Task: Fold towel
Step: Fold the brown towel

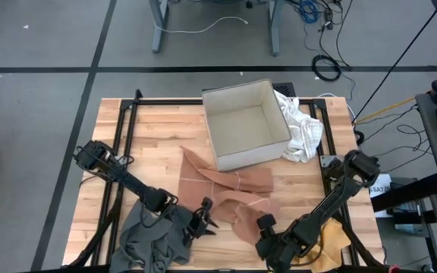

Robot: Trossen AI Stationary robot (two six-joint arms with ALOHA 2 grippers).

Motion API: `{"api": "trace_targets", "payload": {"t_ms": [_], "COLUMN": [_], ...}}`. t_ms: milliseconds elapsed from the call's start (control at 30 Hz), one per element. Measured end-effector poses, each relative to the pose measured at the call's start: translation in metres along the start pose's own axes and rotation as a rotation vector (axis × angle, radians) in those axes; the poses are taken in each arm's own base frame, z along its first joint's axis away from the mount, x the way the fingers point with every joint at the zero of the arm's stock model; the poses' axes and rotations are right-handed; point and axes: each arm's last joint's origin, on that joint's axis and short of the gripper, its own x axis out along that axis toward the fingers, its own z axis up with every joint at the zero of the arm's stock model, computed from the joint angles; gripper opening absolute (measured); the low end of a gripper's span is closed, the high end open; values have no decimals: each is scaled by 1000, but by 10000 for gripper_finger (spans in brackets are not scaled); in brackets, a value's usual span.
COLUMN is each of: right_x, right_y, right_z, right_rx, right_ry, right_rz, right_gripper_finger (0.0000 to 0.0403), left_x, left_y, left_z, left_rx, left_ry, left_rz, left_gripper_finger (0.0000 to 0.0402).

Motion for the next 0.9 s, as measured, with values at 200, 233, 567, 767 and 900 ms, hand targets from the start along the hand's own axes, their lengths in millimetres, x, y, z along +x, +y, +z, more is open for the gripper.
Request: {"api": "trace_targets", "payload": {"t_ms": [200,233,567,767,900], "right_x": [26,30,37,23,13], "right_y": [-8,-9,-26,-47,-60], "right_z": [-3,-3,13,41,56], "right_rx": [6,14,2,11,-8], "right_ry": [54,60,-24,-204,-310], "right_rz": [-41,-46,-32,-12,-6], "right_gripper_finger": [157,157,17,4,3], "left_x": [0,0,0,0,0], "left_y": [0,0,1,2,4], "left_z": [2,3,4,7,8], "left_rx": [-26,-27,-27,-5,-8], "left_ry": [-26,-28,-43,-78,-86], "left_rz": [-5,-4,2,14,21], "left_gripper_finger": [121,122,121,122,122]}}
